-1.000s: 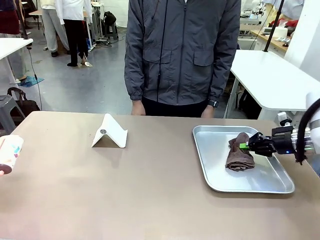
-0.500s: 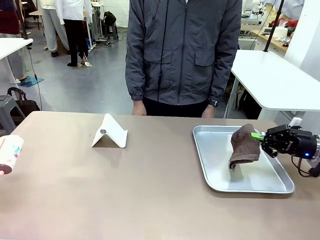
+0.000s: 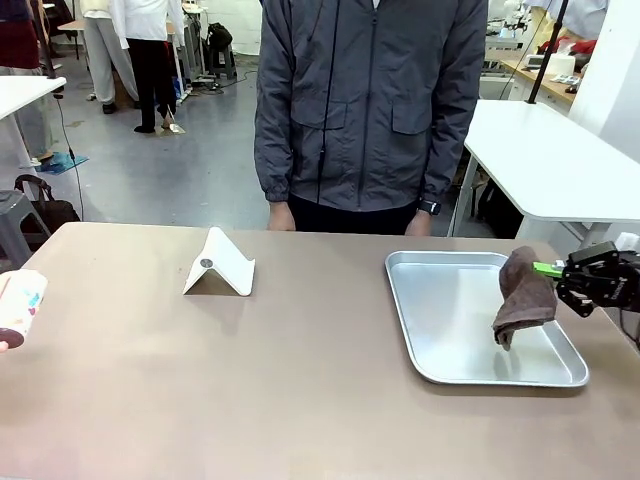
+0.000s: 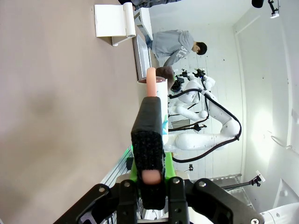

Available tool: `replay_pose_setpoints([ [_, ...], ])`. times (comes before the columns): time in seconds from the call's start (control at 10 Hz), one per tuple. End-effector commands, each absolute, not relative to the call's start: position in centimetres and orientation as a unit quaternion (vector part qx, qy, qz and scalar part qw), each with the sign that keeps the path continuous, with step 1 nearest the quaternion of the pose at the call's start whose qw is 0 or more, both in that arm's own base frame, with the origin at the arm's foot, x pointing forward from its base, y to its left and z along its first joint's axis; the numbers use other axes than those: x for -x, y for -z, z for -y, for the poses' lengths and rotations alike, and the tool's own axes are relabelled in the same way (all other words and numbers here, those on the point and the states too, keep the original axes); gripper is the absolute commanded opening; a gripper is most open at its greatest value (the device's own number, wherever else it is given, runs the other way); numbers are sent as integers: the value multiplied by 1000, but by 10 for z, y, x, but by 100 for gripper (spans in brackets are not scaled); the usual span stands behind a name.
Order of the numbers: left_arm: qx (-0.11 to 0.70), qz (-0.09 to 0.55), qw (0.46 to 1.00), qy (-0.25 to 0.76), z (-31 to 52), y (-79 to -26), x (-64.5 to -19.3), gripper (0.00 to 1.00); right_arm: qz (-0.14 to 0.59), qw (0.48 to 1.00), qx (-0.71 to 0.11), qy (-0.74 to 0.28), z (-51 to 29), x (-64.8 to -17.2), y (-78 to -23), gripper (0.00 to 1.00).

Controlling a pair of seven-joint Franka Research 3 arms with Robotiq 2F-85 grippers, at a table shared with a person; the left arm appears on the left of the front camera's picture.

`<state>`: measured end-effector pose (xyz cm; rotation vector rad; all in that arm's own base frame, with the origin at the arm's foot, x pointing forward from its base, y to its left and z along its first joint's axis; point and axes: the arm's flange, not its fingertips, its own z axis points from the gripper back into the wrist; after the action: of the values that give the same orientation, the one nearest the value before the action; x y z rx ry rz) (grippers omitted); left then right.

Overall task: Clean the surface of the table.
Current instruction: Clean the area not pointed to by the person, then return the Lint Roller and towel to their original positions.

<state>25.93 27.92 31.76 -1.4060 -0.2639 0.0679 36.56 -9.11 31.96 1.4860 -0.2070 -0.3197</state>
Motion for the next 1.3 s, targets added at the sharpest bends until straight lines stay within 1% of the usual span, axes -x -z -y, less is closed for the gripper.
replay_pose_setpoints([
  [0.0, 644, 122, 754, -34, -275, -321, -257, 22, 74, 713, -682, 146, 91, -375, -308, 7],
  [1.2, 644, 122, 754, -34, -275, -321, -257, 22, 74, 713, -682, 146, 91, -375, -308, 7],
])
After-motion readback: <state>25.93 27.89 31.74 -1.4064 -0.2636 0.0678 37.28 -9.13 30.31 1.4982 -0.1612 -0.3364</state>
